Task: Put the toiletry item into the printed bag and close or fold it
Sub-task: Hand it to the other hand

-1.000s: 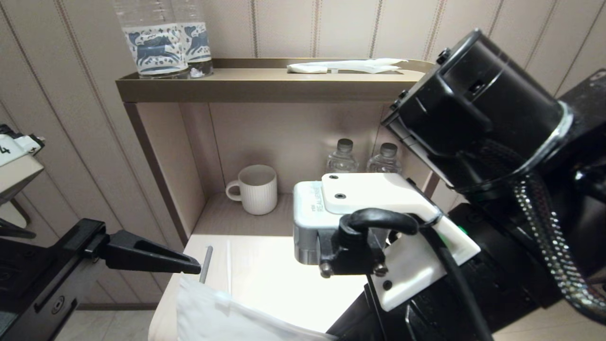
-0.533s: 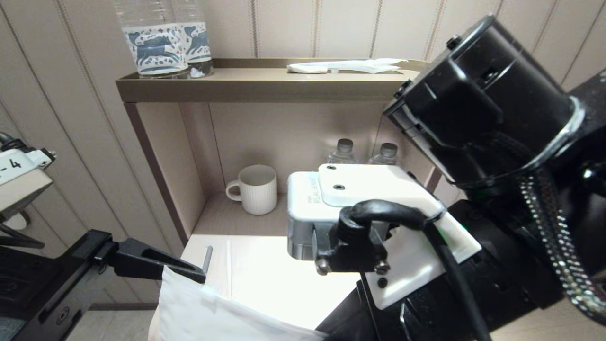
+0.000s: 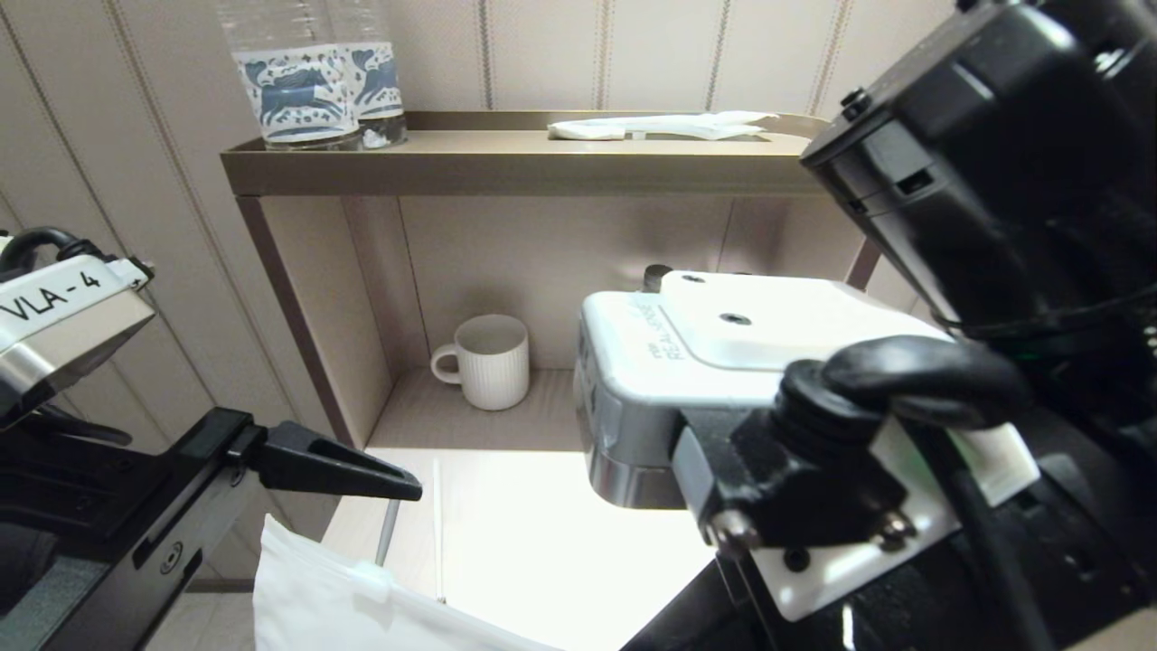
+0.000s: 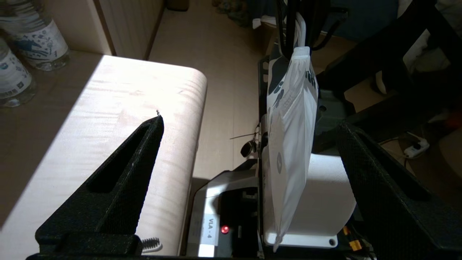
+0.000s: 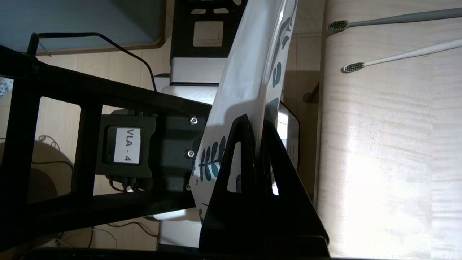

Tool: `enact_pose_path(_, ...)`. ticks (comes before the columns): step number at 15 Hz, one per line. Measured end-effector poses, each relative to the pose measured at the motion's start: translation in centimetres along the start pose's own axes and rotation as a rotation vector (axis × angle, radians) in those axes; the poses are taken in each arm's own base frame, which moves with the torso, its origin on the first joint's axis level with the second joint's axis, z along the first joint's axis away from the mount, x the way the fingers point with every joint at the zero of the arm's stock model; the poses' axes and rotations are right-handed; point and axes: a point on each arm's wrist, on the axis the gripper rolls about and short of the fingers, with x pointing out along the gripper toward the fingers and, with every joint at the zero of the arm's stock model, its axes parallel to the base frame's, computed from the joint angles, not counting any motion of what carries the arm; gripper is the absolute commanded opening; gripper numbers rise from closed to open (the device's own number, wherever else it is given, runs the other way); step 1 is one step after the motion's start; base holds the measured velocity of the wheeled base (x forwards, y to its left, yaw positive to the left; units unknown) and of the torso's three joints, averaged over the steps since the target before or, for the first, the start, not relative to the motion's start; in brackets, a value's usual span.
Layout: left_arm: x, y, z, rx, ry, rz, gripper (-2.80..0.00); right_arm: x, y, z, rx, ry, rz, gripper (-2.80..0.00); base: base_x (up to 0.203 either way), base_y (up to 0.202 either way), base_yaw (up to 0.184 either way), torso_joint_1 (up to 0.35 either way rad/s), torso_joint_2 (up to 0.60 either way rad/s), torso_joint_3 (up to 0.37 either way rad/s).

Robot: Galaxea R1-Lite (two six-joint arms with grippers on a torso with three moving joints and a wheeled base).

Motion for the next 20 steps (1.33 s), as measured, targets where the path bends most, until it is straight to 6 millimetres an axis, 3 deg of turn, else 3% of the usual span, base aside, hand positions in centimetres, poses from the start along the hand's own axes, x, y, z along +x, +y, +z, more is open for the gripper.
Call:
enact_pose_path(9, 0.3, 0.0, 1.9, -0.045, -0.025, -0.023, 0.00, -0.3, -0.2, 0.4, -0.006, -0.039, -0.015, -2.80, 0.000, 0.000, 0.000, 0.000, 0.00, 0.000)
enact_pose_path(20, 1.0, 0.4, 2.0, -0.077, -0.046, -0.035, 0.00, -0.2, -0.5, 0.5, 0.000, -0.047, -0.024, -2.80, 0.000, 0.000, 0.000, 0.000, 0.00, 0.001)
